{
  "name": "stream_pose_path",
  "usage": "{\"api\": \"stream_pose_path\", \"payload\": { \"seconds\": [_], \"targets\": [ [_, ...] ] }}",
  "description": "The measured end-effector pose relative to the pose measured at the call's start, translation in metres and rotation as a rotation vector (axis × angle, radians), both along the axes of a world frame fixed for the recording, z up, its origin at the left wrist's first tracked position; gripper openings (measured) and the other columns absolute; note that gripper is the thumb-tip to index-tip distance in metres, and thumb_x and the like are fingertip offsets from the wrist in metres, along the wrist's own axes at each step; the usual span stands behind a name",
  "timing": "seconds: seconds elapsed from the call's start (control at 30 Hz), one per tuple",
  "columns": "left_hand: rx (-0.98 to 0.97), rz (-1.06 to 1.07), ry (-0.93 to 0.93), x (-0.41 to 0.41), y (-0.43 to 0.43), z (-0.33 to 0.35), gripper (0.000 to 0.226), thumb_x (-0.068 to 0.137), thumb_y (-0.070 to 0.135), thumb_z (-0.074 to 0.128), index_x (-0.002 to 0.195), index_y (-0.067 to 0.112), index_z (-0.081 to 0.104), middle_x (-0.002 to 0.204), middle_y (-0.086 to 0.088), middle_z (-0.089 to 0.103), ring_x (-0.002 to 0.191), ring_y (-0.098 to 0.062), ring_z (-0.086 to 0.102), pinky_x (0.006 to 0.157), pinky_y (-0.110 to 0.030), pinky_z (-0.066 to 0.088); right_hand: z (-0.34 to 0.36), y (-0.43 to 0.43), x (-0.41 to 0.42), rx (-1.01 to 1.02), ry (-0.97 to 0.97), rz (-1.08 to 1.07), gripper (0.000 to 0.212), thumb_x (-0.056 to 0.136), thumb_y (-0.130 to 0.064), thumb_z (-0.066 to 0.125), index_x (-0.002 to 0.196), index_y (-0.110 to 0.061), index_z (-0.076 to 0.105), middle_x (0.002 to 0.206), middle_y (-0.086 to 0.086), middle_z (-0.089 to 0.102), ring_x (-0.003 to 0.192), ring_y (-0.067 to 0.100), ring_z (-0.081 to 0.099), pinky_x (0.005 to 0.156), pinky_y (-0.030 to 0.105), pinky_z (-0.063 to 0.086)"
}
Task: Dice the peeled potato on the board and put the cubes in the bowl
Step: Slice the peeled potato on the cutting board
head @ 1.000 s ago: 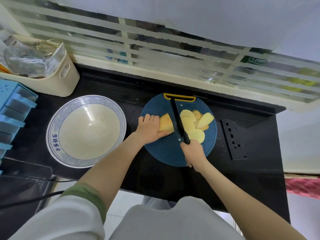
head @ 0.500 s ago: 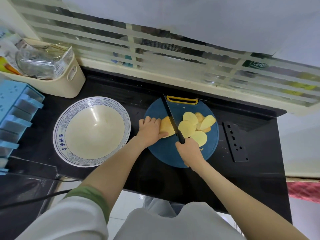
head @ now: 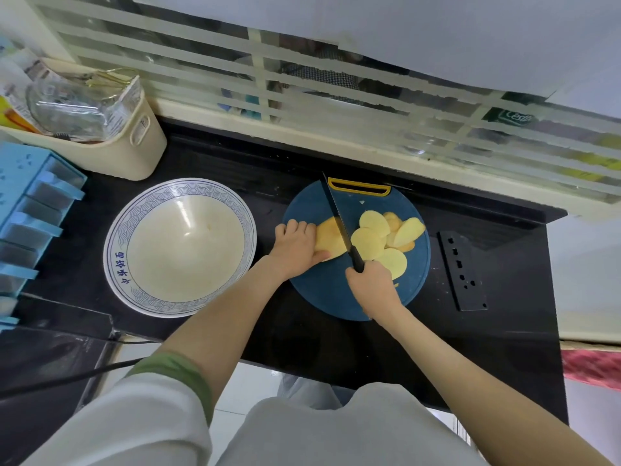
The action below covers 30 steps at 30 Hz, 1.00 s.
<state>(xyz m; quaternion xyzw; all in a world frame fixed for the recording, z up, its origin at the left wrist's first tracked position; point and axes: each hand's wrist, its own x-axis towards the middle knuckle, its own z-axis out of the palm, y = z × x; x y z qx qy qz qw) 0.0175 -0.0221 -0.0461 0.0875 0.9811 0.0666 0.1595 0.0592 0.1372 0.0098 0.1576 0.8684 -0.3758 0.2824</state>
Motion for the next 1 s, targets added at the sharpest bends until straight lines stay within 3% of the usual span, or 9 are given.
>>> {"api": "stream_pose_path", "payload": {
  "seconds": [0.33,0.57,1.0],
  "targets": [
    [0.023,-0.032,0.005,-0.001,-0.002,-0.003,0.067,0.092,0.061,0.040,0.131,0.006,0.039,0.125,-0.009,0.045,0.114,-0.026,0.038,0.095,-0.038,0.026,-0.012,0.005,-0.005,-0.037,-0.106,0.029,0.028,0.094,-0.008,0.044,0.069,-0.013,0.033,0.063,0.003,0.030,0.056,0.017,0.031,0.054,0.033,0.030],
    [0.023,-0.032,0.026,-0.002,-0.003,-0.006,0.065,0.092,0.061,0.041,0.127,0.006,0.042,0.122,-0.008,0.046,0.112,-0.027,0.039,0.095,-0.038,0.025,-0.029,0.005,-0.008,-0.024,-0.082,0.002,0.028,0.094,-0.011,0.048,0.068,-0.011,0.036,0.065,0.002,0.034,0.055,0.015,0.032,0.048,0.025,0.027],
    [0.002,-0.026,0.054,0.005,0.004,-0.009,0.068,0.092,0.059,0.043,0.134,0.006,0.037,0.126,-0.008,0.044,0.115,-0.026,0.038,0.094,-0.037,0.024,-0.043,0.005,-0.015,0.017,-0.137,0.043,0.030,0.095,-0.010,0.045,0.068,-0.012,0.034,0.065,0.001,0.034,0.053,0.014,0.031,0.046,0.025,0.026]
  ]
}}
